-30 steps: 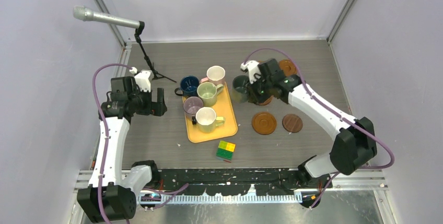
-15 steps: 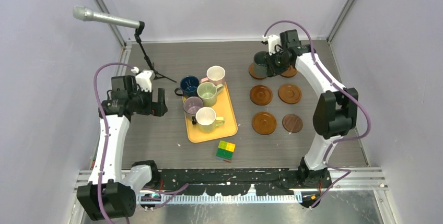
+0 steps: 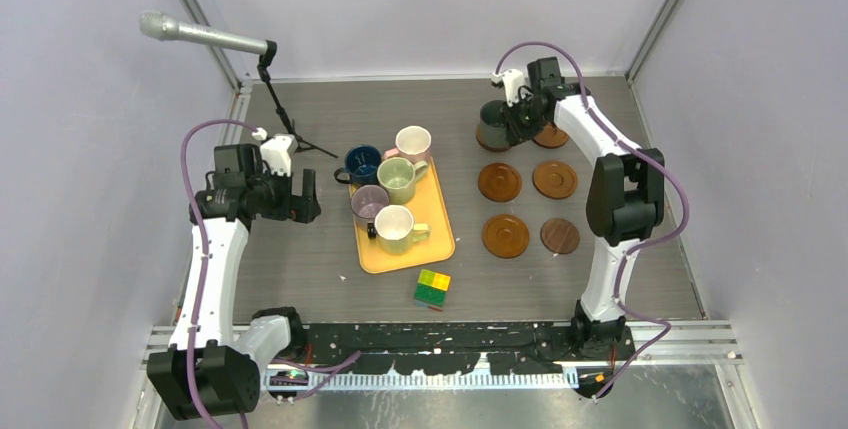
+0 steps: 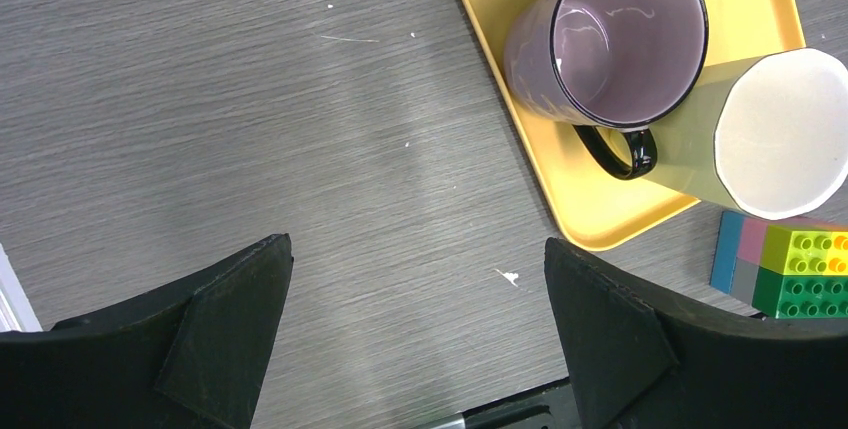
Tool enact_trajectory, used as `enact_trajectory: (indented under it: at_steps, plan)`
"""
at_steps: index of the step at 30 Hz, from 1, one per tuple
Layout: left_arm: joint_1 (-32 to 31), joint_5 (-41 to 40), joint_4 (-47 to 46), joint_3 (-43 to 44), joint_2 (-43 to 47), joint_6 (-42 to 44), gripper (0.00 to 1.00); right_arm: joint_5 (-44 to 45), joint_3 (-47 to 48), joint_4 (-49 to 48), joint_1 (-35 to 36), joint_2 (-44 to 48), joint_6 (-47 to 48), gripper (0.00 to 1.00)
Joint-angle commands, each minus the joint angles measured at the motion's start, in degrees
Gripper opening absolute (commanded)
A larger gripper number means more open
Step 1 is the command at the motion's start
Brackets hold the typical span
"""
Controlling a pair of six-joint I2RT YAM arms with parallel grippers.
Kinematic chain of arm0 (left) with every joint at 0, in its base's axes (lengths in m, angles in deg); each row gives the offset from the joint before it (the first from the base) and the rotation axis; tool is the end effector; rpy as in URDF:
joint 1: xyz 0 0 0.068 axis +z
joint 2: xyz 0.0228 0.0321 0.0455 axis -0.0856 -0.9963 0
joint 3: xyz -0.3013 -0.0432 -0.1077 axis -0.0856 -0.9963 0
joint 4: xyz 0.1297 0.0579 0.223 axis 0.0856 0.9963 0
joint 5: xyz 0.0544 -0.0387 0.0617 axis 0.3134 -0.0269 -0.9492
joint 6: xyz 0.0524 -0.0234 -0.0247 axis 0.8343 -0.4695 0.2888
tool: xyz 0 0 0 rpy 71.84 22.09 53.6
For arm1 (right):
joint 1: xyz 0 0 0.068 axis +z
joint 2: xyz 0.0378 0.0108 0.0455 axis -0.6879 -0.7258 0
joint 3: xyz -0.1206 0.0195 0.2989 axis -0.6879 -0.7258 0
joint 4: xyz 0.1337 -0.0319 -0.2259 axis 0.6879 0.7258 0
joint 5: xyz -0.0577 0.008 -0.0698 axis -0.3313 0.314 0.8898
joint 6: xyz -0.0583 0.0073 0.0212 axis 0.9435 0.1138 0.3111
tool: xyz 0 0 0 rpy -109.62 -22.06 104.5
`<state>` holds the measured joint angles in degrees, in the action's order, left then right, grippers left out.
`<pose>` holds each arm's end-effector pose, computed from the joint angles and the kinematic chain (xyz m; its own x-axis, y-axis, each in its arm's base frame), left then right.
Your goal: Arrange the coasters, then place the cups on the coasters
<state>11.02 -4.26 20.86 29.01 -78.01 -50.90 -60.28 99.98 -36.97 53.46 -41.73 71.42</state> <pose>0.1775 0.0034 0.3405 -0.7549 0.0595 -0.6532 0.2156 0.9631 -0.1614 0.4539 0.0910 0.2844 -0.6284 -0.5327 -0.5669 -0.6172 0.7850 -0.0534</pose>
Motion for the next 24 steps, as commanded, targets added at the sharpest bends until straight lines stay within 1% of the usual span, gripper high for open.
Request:
enact_trajectory:
  at_steps: [1,14,24]
  plan:
    - [-0.1,0.7,-0.4,0.8,0.1,1.0,1.00,-2.3,4.6,-8.1,-1.3,-0.2,0.8,0.00]
    - [-0.1,0.8,-0.4,1.2,-0.8,1.0,1.00,-7.9,2.1,-13.7,-3.4,-1.6,1.6,0.01]
    - [-0.1,0.8,-0.1,1.0,-0.8,1.0,1.00,-8.7,4.4,-12.5,-3.5,-4.7,3.5,0.01]
